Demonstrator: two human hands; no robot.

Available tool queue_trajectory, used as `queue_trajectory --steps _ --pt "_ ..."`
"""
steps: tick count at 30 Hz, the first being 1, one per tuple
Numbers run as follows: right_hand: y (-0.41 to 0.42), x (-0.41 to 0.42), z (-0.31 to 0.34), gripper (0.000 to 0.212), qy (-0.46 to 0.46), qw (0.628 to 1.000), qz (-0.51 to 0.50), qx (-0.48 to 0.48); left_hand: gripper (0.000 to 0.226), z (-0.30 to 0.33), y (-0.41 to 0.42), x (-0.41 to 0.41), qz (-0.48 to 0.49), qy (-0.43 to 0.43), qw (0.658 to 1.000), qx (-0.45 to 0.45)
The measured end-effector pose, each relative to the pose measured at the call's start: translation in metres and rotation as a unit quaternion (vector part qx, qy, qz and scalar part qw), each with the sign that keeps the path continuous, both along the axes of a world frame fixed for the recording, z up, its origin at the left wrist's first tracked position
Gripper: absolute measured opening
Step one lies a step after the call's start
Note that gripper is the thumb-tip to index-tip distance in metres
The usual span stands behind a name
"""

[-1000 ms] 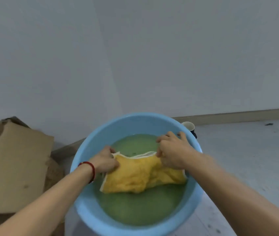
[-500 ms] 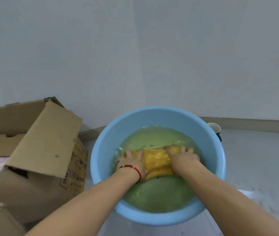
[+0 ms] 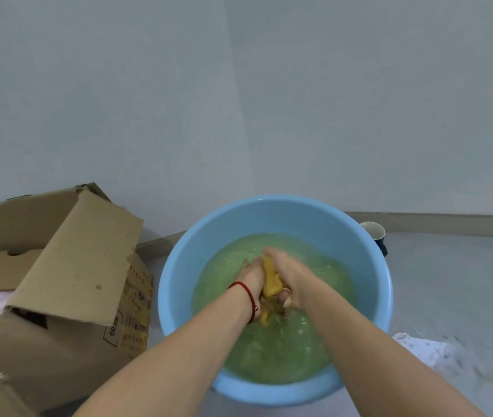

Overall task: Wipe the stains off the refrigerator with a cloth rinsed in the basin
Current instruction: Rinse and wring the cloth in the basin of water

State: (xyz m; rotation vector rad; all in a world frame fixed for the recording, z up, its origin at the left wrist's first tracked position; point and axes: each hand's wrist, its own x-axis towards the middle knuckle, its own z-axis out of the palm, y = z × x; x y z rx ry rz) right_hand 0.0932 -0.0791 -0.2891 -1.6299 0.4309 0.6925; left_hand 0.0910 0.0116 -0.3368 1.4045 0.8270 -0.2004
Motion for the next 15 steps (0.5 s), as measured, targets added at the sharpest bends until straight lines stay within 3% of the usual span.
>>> queue_trajectory --steps 2,3,5,7,9,12,15 --pt "0.004 0.005 -0.006 0.069 -0.097 0.988 0.053 -0.112 0.070 0.006 0.002 -0.002 0.019 -0.002 1.000 -0.012" --pt "0.001 0.006 -0.005 0.074 -0.147 0.968 0.097 -0.179 0.069 0.008 0.004 -0.006 0.018 0.001 1.000 -0.009" --pt "-0.010 0.010 -0.006 0.062 -0.229 0.902 0.170 -0.324 0.065 0.013 0.008 -0.013 0.007 0.004 1.000 0.006" --pt "-0.021 0.017 -0.005 0.050 -0.274 0.830 0.226 -0.429 0.047 0.010 0.015 -0.017 -0.006 -0.002 1.000 0.025" --pt "-0.027 0.024 -0.006 0.039 -0.279 0.799 0.242 -0.474 0.040 0.006 0.020 -0.018 0.003 -0.015 0.996 0.086" --pt "-0.023 0.022 -0.018 0.041 -0.215 0.808 0.256 -0.486 0.042 0.010 0.021 -0.023 -0.043 0.061 0.969 0.237" --pt "-0.010 0.011 -0.025 0.055 -0.119 0.849 0.242 -0.455 0.044 0.013 0.012 -0.022 -0.075 0.124 0.950 0.278"
